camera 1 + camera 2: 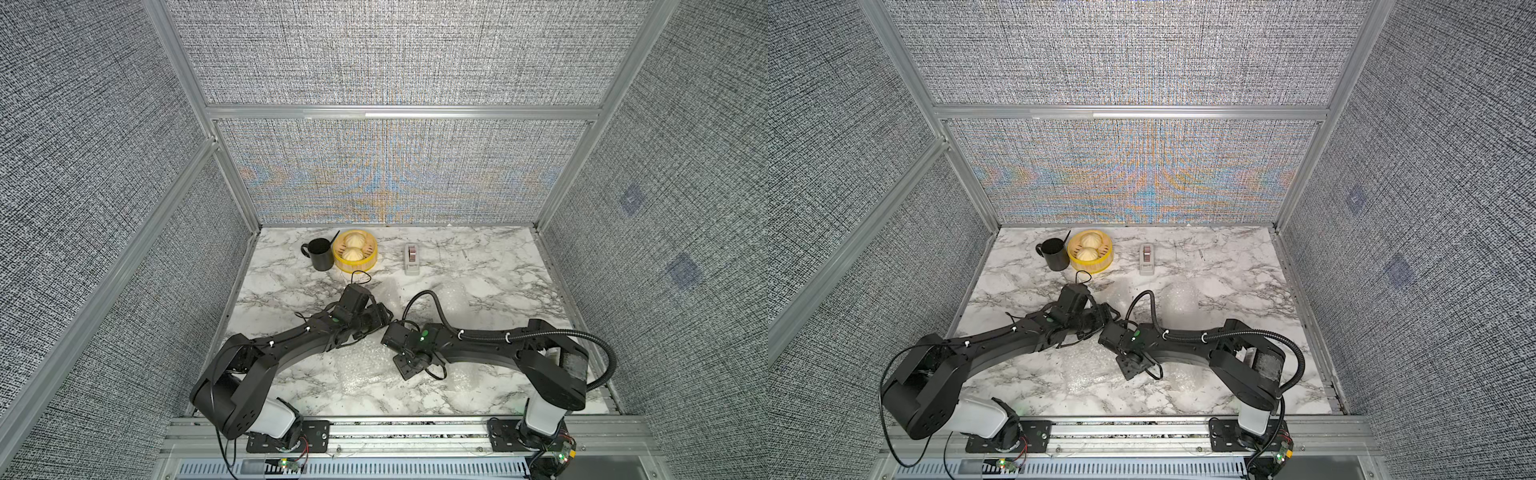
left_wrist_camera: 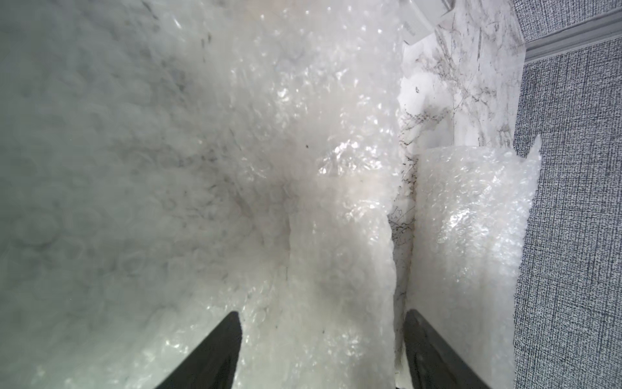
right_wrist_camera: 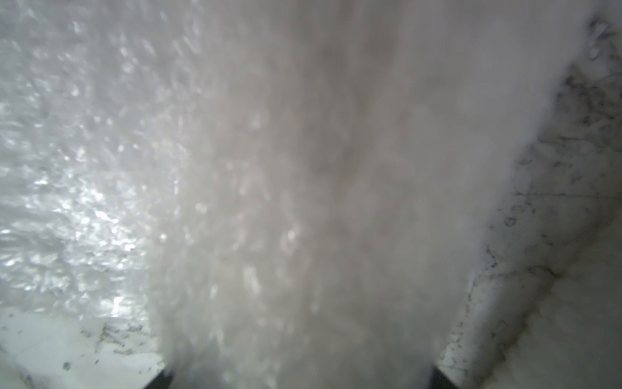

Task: Wrap vases in bubble wrap
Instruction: Wrap the vase in bubble wrap.

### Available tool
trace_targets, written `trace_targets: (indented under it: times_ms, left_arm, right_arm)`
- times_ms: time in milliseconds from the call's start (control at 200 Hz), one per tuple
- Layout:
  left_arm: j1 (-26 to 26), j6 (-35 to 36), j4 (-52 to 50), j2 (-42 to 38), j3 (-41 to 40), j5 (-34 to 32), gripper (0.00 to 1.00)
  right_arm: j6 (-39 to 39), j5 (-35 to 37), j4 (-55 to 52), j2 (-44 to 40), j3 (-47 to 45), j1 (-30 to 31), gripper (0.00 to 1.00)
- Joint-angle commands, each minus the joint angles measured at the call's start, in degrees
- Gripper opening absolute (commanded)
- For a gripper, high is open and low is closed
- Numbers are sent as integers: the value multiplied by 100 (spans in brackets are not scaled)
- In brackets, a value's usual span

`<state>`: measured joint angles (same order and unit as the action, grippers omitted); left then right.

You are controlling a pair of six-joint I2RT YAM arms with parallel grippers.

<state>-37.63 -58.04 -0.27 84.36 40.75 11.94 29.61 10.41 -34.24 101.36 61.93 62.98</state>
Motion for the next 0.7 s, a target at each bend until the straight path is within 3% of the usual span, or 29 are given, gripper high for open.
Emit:
trace_targets:
  times_ms: [0,135,275,495,695]
  left_arm:
    - [-65,-137,-199,230,55,13,63]
    - [-97,-95,-134,424,93,26,54]
    - [-96,-58,-131,487,-27,-54,36]
    - [-96,8,-65,650,-102,-24,15]
    - [-87,109,-148,626,-229,-121,13]
  right_arm:
    - [-35,139,132,8,11,-4,62]
    - [-42,145,135,-15,2,-5,62]
    - [-51,154,176,-38,-5,-1,63]
    - [-86,119,207,-117,21,-5,64]
    - [-130,-25,233,-419,42,-5,78]
